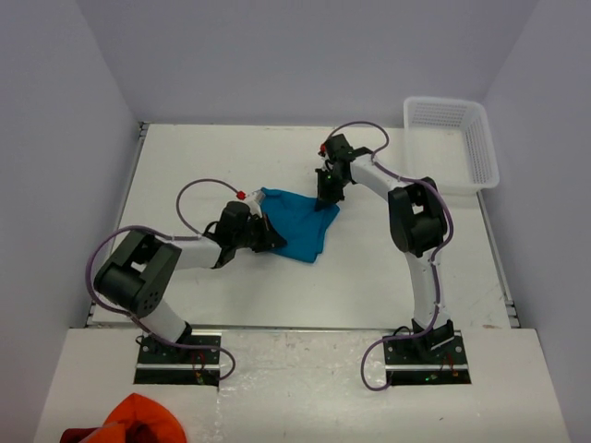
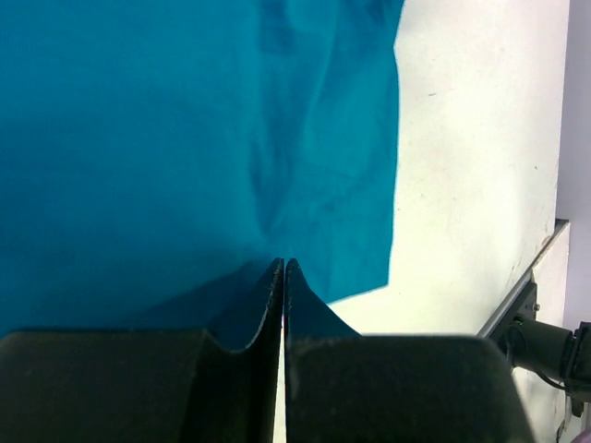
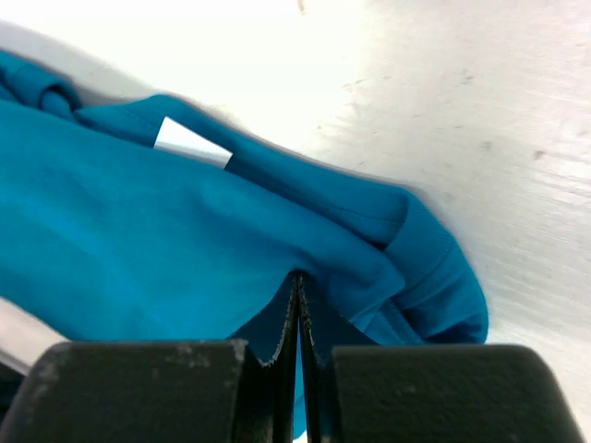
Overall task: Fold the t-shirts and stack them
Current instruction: Smooth out wrinkles on the folded tshirt
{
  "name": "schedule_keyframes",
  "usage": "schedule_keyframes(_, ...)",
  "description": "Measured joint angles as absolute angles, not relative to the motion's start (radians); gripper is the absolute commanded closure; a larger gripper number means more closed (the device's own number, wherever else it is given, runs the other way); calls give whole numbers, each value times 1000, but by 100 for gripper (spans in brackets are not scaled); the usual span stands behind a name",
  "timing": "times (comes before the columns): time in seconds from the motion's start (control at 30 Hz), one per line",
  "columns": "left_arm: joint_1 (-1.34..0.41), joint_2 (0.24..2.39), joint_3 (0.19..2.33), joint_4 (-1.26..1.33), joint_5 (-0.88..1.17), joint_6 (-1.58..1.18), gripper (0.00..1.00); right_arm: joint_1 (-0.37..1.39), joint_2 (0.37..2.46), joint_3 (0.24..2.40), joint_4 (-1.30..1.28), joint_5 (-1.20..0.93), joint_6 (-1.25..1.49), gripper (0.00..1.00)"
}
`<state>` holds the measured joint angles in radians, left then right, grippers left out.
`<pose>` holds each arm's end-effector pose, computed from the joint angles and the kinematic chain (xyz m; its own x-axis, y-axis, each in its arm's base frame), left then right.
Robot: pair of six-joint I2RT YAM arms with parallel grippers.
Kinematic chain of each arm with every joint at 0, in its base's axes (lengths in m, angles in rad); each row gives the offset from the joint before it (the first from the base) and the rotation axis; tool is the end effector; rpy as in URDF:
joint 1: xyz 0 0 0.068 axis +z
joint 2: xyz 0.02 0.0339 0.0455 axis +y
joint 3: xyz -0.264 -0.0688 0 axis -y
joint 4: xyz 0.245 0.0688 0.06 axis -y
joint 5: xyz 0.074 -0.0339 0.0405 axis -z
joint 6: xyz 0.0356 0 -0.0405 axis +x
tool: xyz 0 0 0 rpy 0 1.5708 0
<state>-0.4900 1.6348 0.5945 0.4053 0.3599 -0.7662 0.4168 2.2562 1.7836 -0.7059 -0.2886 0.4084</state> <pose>0.2579 -0.1518 0.1323 -0.8560 -0.2789 -0.4352 0.1347 0.6925 -0.7088 0.4292 0.2011 0.1599 -0.9691 -0.0127 -0.2464 -0.1119 0.9126 0.3932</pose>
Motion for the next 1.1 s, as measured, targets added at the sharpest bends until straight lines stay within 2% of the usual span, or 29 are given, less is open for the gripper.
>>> schedule_keyframes(0.23, -529, 1463, 608, 266, 263, -744, 100, 417, 2260, 1816, -750, -177, 434, 100)
schedule_keyframes(0.33, -536, 1464, 699, 178, 196, -704, 100, 417, 2260, 1816, -754, -148, 434, 100)
schedule_keyframes(0.7, -503, 1809, 1125, 84, 126, -580, 100, 415, 2260, 1909, -805, -72, 398, 100)
schedule_keyframes(0.97, -463, 1902, 1188, 63, 143, -554, 100, 413, 2260, 1917, -801, -73, 390, 100)
schedule_keyframes(1.1, -428, 1950, 1222, 65, 165, -542, 100, 413, 2225, 1833, -765, -105, 392, 100)
